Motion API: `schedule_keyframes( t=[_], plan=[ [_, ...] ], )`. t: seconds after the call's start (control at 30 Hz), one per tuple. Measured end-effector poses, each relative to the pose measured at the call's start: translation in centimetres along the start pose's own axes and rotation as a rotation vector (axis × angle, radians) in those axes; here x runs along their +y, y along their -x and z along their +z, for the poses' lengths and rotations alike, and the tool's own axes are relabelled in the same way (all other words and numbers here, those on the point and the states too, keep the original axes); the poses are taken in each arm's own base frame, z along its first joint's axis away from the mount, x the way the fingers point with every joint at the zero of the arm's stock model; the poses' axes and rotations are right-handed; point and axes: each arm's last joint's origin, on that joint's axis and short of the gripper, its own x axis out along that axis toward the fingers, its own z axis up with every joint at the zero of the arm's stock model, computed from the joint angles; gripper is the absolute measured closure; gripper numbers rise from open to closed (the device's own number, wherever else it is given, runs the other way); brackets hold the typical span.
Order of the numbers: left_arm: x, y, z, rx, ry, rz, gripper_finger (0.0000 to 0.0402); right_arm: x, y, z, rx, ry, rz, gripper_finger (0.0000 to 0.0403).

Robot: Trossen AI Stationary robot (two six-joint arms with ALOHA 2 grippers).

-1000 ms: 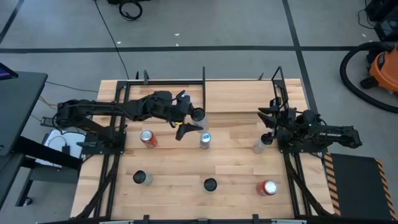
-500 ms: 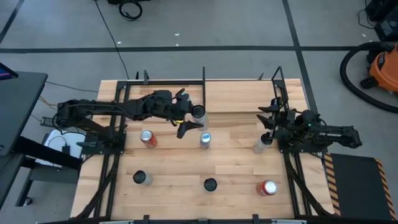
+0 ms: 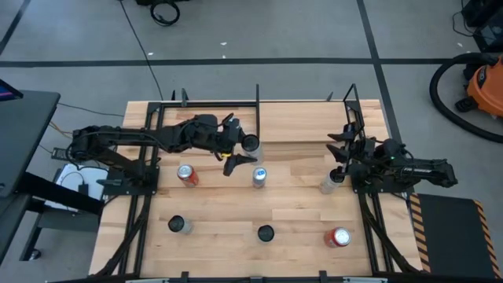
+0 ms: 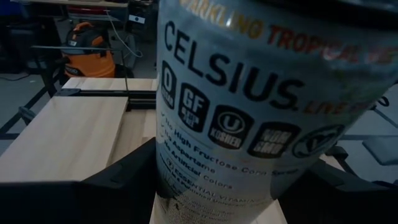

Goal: Place canned beverage on shelf
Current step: Put the top white yellow soda can on the shelf

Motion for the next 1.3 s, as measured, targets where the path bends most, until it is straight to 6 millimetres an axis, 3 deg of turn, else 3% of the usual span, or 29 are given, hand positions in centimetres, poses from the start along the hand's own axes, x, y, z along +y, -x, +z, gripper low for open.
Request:
schedule_keyframes(
  t=[0.3,0.47,0.9,1.1,1.3],
  plan=[
    [0.0,0.0,0.1,-0.005,-0.055,0.000,0.0140,0.0,0.0,0.2,-0.016,-0.010,-0.003,0.0237],
    [0.0,0.0,0.2,-0.022,-0.059,0.000,0.0140,0.1,0.0,0.1,-0.017,-0.155,0.031,0.0224],
    [-0.1,0.0,0.8,-0.081,-0.016,-0.017,0.0140,0.2,0.0,-0.5,0.052,-0.209,0.041,0.0105],
    [-0.1,-0.2,1.8,-0.079,-0.011,-0.025,0.0140,0.3,0.1,-1.1,0.113,-0.111,0.056,0.0077],
    [0.3,-1.8,3.1,0.010,0.008,-0.023,0.0140,-0.2,0.1,-1.1,0.133,0.018,-0.103,0.0077]
  ],
)
